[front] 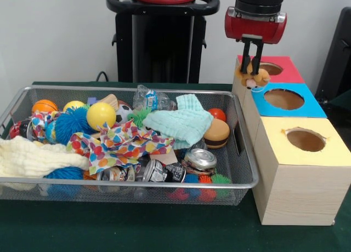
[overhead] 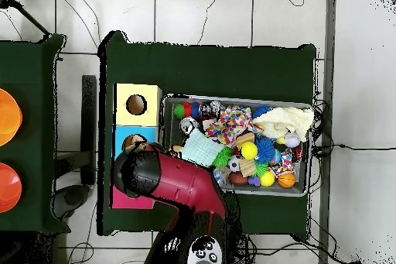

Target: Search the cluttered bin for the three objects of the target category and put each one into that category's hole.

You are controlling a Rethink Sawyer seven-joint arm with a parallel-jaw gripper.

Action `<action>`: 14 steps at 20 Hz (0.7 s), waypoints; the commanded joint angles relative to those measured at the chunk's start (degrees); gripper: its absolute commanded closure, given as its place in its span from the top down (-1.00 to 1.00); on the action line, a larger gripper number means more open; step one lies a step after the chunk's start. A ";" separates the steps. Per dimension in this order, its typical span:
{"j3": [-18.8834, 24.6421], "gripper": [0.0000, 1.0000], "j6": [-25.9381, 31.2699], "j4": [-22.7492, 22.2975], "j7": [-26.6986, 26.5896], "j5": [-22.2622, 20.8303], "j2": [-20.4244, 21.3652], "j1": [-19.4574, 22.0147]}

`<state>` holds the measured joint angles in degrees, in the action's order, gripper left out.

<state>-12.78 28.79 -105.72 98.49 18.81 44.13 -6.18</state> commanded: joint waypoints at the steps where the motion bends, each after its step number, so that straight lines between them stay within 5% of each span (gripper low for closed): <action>1: 9.51 -1.00 3.82 -3.02 -7.41 -5.19 3.80 7.41; 14: 11.26 -1.00 3.76 -3.10 -1.05 -9.32 4.54 7.41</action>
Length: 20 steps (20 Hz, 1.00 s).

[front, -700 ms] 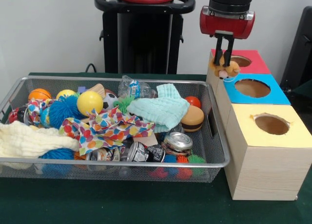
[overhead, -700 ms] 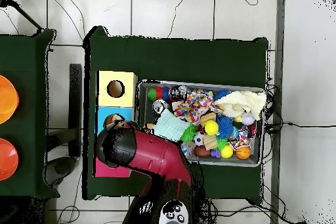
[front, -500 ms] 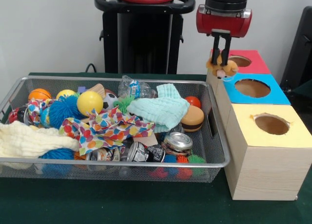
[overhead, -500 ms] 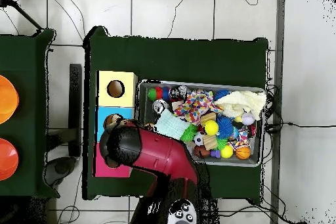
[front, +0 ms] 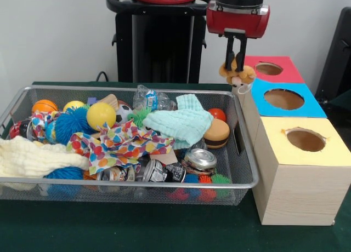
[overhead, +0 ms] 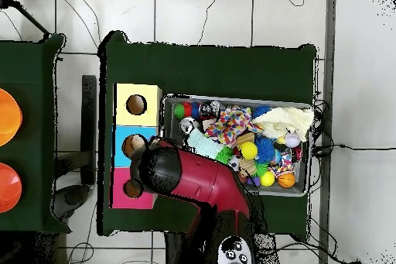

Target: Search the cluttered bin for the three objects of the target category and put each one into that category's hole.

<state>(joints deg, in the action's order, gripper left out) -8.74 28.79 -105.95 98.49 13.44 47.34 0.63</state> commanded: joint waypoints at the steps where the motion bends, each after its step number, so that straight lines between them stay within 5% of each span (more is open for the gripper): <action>1: 7.08 -1.00 4.02 -2.77 -0.51 -4.19 1.43 0.26; 20: 5.06 -1.00 3.52 -5.72 4.26 -5.47 4.32 -4.41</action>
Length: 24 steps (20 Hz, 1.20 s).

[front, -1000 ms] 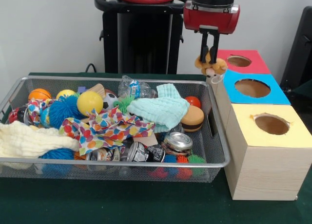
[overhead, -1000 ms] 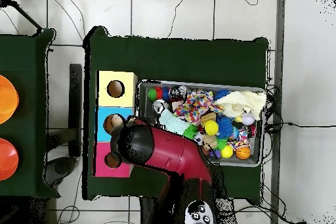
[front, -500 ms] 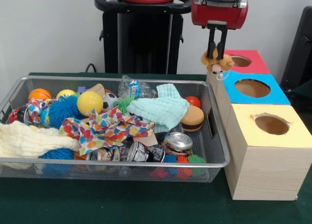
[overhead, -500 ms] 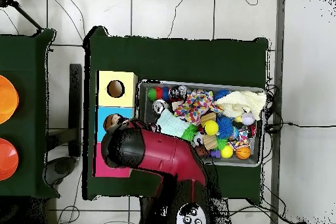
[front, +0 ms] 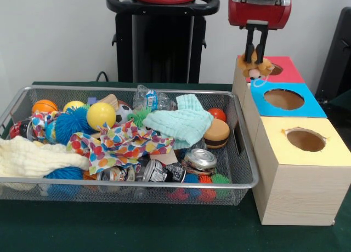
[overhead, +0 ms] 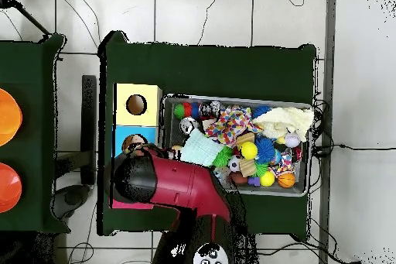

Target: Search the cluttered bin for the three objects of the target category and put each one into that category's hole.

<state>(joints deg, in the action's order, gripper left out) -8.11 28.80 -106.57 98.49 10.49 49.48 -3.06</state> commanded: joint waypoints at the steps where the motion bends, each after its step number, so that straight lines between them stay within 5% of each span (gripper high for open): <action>1: 4.50 -1.00 2.76 -5.74 4.35 -2.41 2.28 -0.89; 24: 1.55 -1.00 -4.87 -13.81 9.93 -1.80 4.35 -9.01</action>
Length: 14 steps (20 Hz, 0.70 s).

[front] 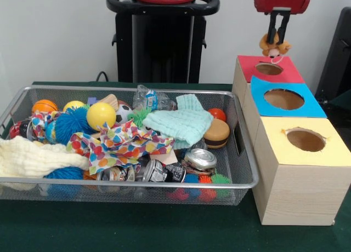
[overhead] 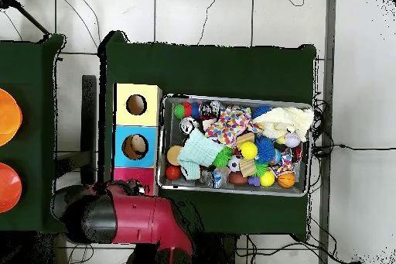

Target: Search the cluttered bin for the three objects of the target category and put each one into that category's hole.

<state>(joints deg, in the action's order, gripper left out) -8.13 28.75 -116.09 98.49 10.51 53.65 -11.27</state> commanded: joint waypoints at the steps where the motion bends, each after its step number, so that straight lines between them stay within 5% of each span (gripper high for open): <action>1: 1.35 -1.00 -4.93 -4.16 10.15 -1.84 -0.12 -1.13; 14: 0.79 -1.00 -4.92 -4.18 10.01 -1.13 -0.21 -1.68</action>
<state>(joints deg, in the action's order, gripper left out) -8.20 27.31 -117.19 98.49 10.52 53.75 -13.68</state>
